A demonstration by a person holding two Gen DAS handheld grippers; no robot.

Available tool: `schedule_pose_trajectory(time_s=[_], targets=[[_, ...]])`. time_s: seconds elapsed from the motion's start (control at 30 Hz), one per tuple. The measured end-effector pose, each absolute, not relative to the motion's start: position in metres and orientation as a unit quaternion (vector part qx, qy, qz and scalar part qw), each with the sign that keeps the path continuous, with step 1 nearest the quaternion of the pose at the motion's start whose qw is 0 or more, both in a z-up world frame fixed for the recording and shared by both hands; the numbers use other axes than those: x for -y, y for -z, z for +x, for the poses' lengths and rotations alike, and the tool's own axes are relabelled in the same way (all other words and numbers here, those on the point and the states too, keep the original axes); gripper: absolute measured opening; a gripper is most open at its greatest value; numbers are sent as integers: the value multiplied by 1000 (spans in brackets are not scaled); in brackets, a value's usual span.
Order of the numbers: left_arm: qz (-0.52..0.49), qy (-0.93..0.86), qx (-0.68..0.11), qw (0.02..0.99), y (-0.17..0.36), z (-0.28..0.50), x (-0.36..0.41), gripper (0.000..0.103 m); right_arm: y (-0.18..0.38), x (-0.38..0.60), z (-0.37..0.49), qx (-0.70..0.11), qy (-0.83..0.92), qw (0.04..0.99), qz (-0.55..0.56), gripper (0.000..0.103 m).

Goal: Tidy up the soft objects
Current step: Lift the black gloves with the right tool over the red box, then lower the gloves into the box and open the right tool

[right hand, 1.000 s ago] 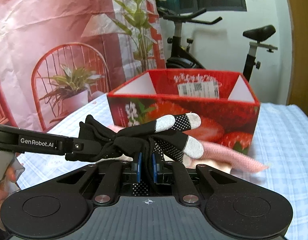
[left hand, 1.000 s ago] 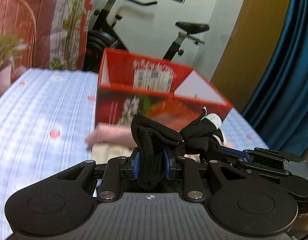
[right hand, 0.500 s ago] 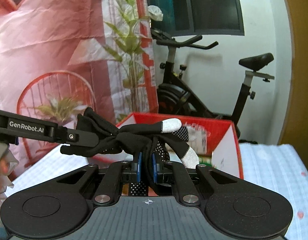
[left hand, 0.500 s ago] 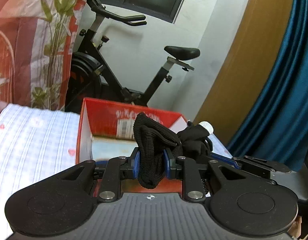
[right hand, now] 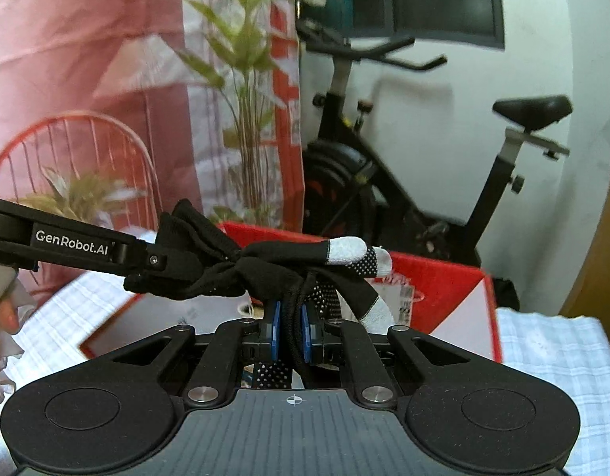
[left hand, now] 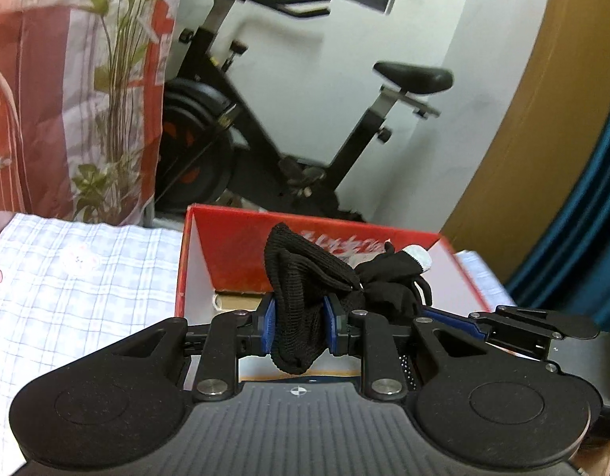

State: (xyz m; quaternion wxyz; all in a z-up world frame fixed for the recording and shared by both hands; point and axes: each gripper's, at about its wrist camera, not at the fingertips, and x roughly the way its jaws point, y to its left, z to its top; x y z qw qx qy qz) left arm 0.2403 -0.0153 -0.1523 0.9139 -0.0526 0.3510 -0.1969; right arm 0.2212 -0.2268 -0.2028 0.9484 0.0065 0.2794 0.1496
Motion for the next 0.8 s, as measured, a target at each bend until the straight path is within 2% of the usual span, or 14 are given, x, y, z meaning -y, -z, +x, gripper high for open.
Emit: schedule_pose_trajectory(time_s=[0.13, 0.2, 0.3, 0.33, 0.37, 0.8], targets=[[-40, 192, -364, 910, 163, 252, 19, 28, 220, 225, 241, -316, -143, 938, 18, 10], [-35, 191, -366, 910, 166, 255, 20, 36, 227, 227, 246, -330, -136, 934, 30, 10], [-19, 181, -359, 915, 165, 254, 23, 58, 234, 233, 251, -348, -115, 929, 48, 13], [-9, 177, -353, 919, 164, 251, 24, 68, 237, 234, 251, -351, -107, 929, 47, 17], [3, 172, -346, 922, 163, 247, 24, 70, 238, 234, 251, -352, -101, 930, 43, 22], [6, 177, -328, 928, 134, 204, 7, 70, 214, 252, 204, -327, -71, 942, 18, 33]])
